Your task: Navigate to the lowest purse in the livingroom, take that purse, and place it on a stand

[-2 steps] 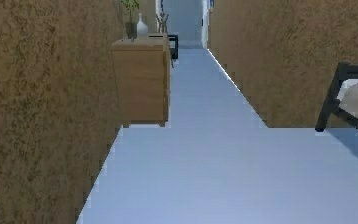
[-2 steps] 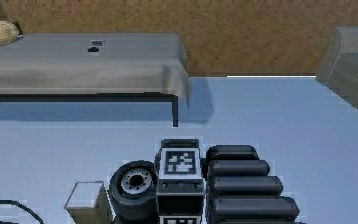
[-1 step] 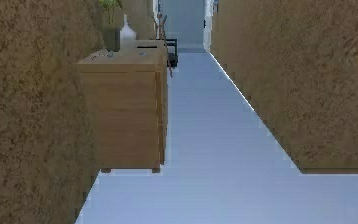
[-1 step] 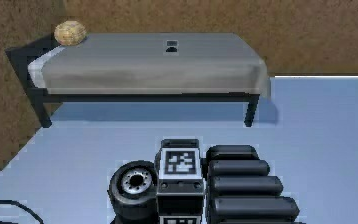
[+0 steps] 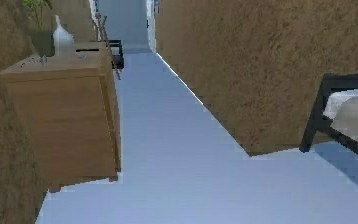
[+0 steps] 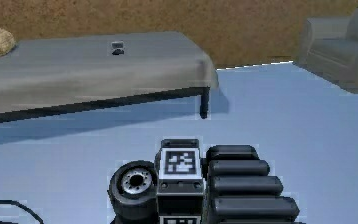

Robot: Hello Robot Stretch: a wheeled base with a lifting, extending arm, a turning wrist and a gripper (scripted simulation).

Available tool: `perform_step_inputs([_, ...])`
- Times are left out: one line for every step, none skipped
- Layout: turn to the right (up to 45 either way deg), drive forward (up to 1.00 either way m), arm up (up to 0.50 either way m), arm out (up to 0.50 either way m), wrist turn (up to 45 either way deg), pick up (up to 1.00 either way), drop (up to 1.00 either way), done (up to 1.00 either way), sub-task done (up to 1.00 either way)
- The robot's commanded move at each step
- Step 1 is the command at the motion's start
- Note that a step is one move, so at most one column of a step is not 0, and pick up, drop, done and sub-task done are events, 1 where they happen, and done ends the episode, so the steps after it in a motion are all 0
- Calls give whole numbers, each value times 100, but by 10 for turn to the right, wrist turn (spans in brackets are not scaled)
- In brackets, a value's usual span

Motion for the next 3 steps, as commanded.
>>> perform_step_inputs([0,100,0,0,0,0,0,0,0])
perform_step_inputs([30,0,0,0,0,0,0,0,0])
perform_step_inputs([0,40,0,0,0,0,0,0,0])
